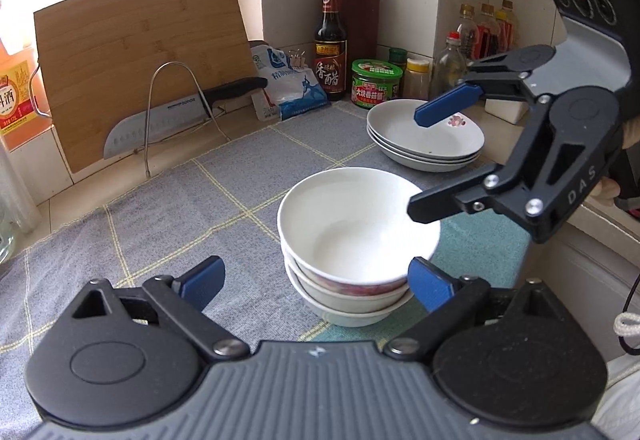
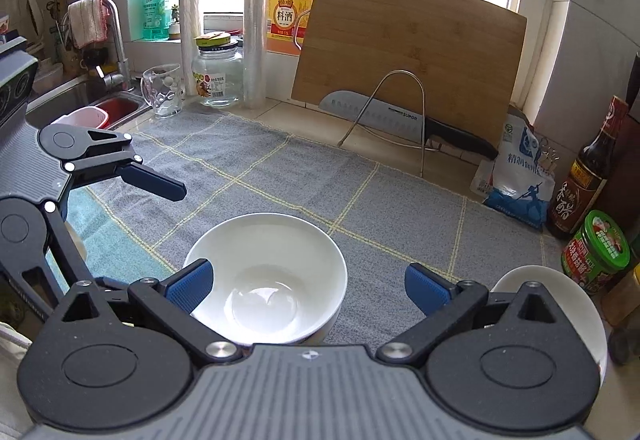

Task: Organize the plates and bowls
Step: 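Grip the three-bowl stack with the left tool while the right tool grips its opposite rim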

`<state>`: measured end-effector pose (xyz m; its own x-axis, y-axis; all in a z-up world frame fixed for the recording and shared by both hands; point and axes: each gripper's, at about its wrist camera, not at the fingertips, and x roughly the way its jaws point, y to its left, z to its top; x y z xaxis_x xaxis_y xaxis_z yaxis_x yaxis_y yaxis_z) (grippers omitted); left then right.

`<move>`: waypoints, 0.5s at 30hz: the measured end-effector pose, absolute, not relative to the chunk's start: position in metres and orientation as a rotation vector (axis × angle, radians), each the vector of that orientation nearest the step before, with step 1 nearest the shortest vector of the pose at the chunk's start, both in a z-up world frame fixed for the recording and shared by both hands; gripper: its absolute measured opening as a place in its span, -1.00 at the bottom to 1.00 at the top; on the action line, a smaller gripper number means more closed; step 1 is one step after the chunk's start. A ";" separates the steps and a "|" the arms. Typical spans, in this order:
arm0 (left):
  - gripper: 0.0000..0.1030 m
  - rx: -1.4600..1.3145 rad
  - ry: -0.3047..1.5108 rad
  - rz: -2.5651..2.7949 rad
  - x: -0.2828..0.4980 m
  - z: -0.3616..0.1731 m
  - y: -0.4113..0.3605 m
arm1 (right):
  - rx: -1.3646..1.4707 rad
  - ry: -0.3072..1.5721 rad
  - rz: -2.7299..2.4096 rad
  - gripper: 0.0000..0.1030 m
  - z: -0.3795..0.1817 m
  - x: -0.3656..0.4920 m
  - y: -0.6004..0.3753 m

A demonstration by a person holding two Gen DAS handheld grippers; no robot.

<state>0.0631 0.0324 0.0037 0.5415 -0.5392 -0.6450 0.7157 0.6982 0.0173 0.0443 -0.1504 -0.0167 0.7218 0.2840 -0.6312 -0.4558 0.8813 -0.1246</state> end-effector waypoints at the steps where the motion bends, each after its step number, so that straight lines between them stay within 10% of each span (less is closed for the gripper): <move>1: 0.90 0.293 0.662 -0.749 0.065 0.002 0.035 | -0.292 0.645 0.407 1.00 -0.018 0.041 -0.149; 15: 0.91 0.318 0.662 -0.798 0.066 -0.023 0.052 | -0.298 0.734 0.333 1.00 -0.057 0.020 -0.144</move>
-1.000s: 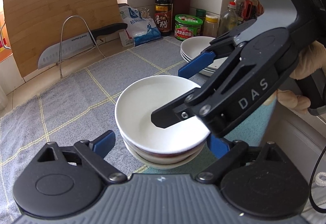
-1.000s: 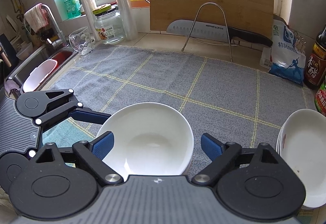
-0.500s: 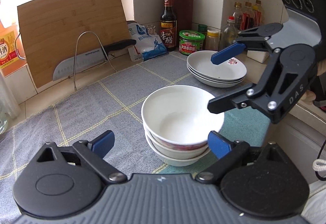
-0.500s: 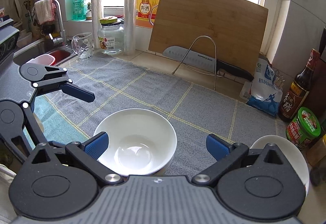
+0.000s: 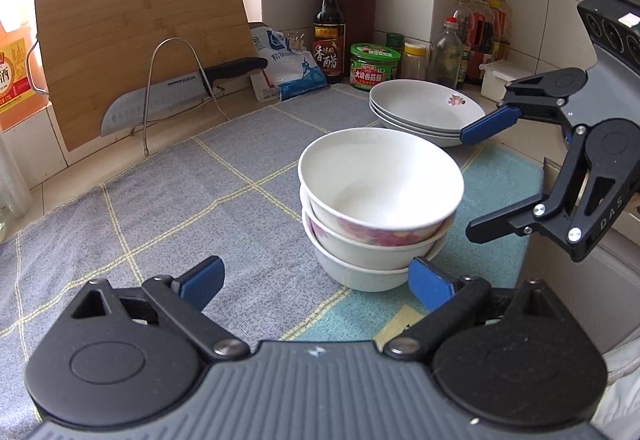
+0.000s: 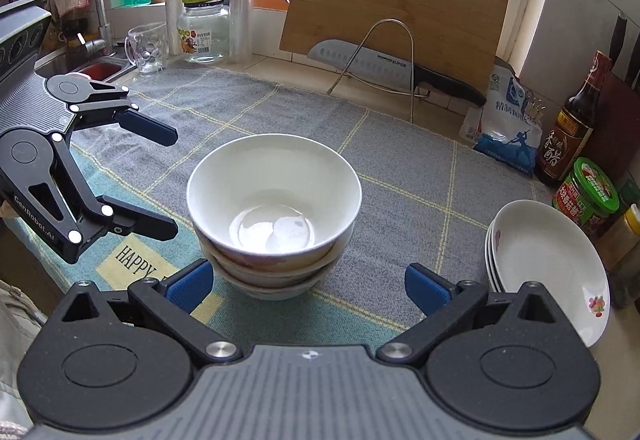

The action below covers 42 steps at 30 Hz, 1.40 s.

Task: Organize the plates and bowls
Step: 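Grip the three-bowl stack with the left tool while the right tool grips its opposite rim, then carry the bowl stack with both tools toward the flower plate stack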

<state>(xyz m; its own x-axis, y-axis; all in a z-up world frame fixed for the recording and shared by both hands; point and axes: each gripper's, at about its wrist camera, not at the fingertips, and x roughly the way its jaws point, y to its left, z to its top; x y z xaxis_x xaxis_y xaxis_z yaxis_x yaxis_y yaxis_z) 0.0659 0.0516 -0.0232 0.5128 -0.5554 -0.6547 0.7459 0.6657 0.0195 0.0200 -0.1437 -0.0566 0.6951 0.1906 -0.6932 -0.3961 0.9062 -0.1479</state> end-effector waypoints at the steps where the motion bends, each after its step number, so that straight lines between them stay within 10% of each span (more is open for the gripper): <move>1: 0.91 0.324 0.666 -0.796 0.065 -0.025 0.051 | -0.311 0.736 0.345 1.00 -0.061 0.021 -0.144; 42: 0.69 0.514 0.824 -0.919 0.091 -0.059 -0.001 | -0.516 0.826 0.868 0.82 -0.097 0.097 -0.153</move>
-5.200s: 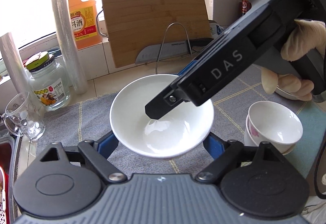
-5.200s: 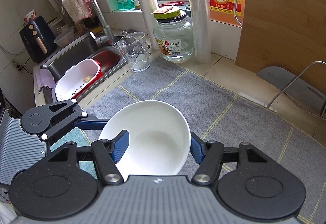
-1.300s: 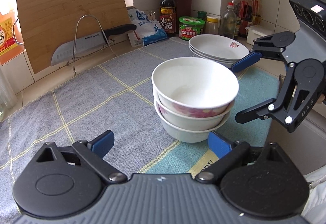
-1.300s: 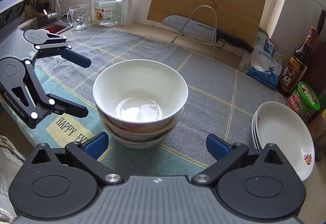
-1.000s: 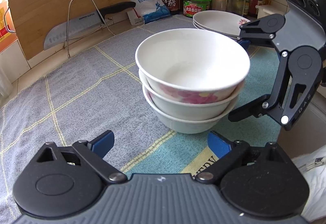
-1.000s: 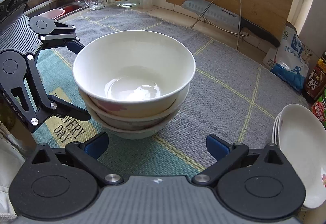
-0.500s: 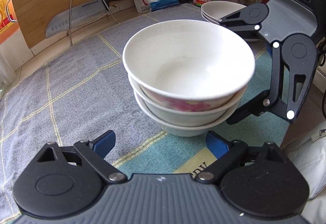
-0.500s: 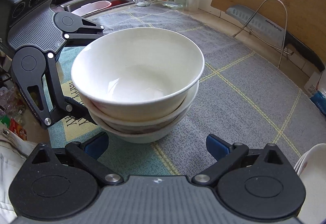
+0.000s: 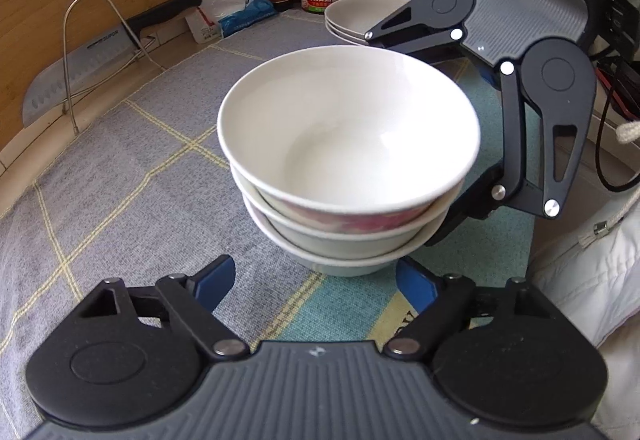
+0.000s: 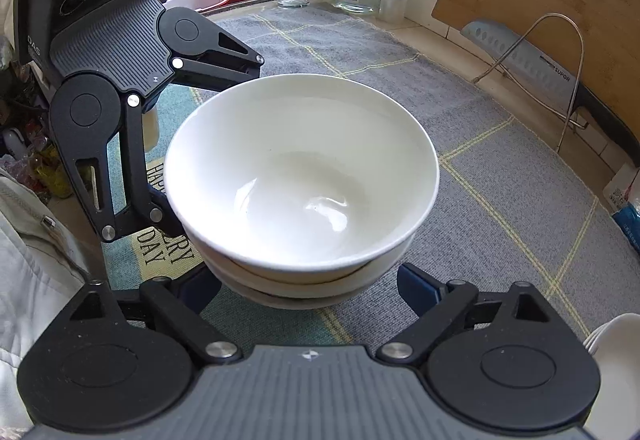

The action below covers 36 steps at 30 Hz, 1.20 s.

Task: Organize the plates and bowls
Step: 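Carry the bowl stack with both tools toward the flower plate stack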

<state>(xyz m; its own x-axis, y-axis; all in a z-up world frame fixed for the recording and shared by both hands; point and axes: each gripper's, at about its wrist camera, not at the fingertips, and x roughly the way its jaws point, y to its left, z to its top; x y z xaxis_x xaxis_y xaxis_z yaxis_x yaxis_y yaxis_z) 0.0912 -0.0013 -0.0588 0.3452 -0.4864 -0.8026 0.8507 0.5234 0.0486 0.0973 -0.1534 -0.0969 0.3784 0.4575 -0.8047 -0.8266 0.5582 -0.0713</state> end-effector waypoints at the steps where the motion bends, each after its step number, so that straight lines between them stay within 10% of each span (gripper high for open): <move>1: 0.68 0.521 0.814 -0.937 0.091 -0.058 -0.002 | -0.513 0.831 0.869 0.81 -0.096 0.097 -0.154; 36: 0.56 0.592 0.859 -1.207 0.118 -0.056 -0.010 | -0.534 0.903 0.956 0.68 -0.094 0.109 -0.149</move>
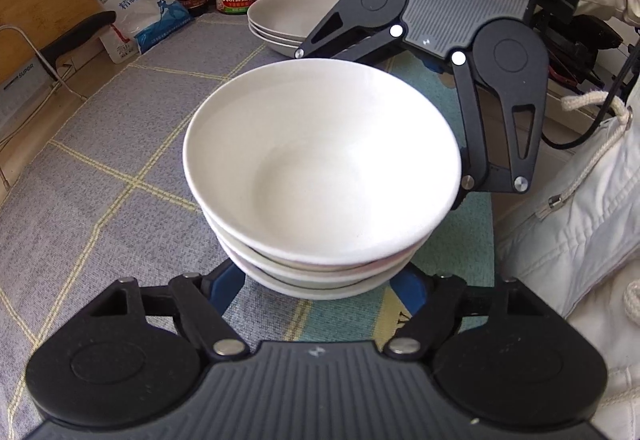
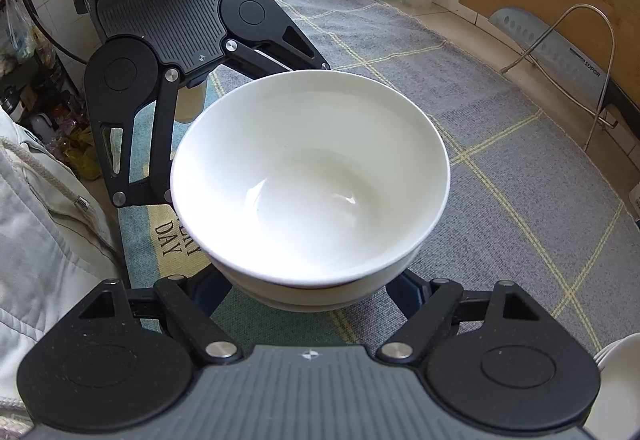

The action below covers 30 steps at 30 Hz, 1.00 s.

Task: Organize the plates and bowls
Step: 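Carry the bowl stack with both tools toward the flower plate stack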

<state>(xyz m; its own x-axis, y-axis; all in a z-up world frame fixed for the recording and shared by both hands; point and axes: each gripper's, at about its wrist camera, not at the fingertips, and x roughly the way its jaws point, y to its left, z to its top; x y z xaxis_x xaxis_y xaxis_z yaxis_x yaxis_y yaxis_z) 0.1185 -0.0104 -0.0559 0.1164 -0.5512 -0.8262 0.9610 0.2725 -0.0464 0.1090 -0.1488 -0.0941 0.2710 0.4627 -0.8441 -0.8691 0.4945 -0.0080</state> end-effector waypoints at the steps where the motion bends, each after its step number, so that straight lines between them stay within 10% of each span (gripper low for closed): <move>1: 0.55 0.594 0.862 -1.211 0.119 -0.056 -0.010 | -0.534 0.903 0.956 0.68 -0.094 0.110 -0.148; 30: 0.54 0.535 0.855 -1.273 0.129 -0.054 -0.005 | -0.505 0.933 0.926 0.68 -0.094 0.109 -0.148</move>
<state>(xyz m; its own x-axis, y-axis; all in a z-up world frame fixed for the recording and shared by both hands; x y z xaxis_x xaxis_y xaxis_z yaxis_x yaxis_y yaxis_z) 0.1294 -0.0048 -0.0543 0.0608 -0.6002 -0.7975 0.9654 0.2385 -0.1059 0.1094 -0.1478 -0.0937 0.2702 0.4496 -0.8514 -0.8480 0.5299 0.0108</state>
